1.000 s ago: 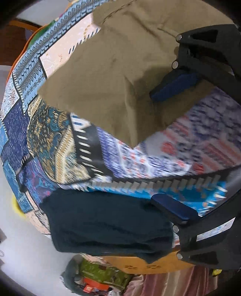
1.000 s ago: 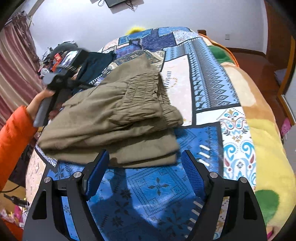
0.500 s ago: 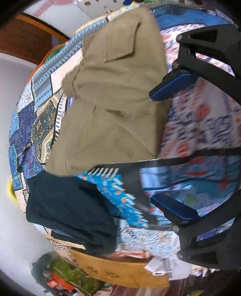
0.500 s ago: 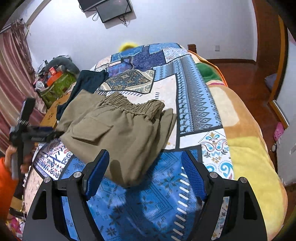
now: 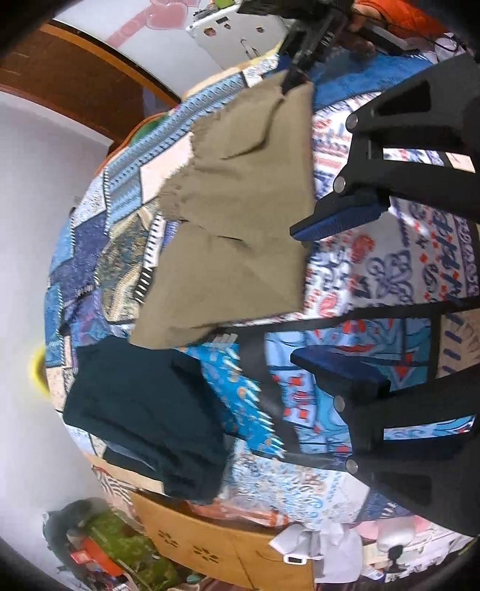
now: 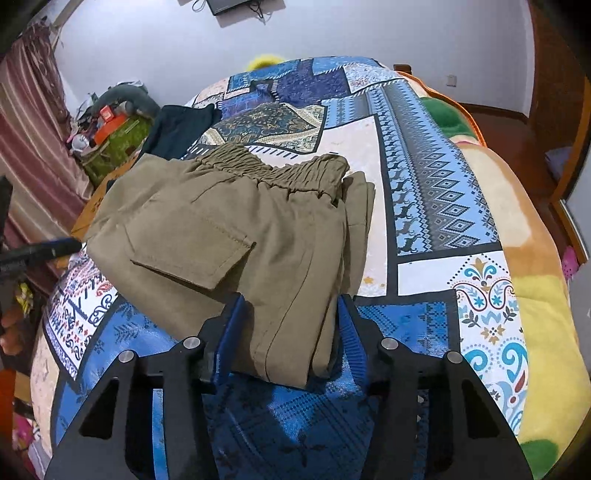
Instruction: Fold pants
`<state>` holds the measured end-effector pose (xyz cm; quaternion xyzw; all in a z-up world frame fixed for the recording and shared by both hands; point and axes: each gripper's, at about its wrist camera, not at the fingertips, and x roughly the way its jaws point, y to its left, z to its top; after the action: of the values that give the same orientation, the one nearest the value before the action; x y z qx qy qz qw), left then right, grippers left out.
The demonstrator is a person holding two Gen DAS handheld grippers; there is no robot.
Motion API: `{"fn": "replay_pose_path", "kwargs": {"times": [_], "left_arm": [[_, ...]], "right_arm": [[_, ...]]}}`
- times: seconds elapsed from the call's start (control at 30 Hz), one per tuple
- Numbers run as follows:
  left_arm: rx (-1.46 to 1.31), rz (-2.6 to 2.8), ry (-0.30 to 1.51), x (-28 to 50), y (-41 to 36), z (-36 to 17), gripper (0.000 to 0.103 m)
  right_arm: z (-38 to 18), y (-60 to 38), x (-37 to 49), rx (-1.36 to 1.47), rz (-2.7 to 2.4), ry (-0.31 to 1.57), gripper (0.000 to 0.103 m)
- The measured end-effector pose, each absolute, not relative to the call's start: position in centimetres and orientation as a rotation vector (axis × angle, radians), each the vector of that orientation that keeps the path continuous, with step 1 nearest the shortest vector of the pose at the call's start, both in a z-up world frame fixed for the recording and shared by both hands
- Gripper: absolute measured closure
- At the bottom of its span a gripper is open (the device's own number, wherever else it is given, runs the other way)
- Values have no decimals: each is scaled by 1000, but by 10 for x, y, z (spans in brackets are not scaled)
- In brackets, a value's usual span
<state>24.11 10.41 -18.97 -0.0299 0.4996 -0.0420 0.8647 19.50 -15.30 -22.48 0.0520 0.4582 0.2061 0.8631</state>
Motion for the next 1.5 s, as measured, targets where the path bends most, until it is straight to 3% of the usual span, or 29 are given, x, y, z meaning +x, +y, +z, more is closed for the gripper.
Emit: {"fn": "replay_pose_path", "kwargs": {"times": [0.3,0.73,0.87,1.23,1.5], "left_arm": [[22,-42,1125,286,101,-223,39],[13,82,1063,259,164,-194,39],[-32,12,1042,281,154,-186,33],[-43,103,1123,333,161,-225,32],[2,77,1049,313,157,-190,32]], "right_arm": [[-226,-152,195,75,449,966,58],[-229,-156,196,87,455,970,58],[-229,-157,196,104,452,975,58],[-226,-158,194,86,452,977,58],[-195,-162,202,34,433,919,57]]}}
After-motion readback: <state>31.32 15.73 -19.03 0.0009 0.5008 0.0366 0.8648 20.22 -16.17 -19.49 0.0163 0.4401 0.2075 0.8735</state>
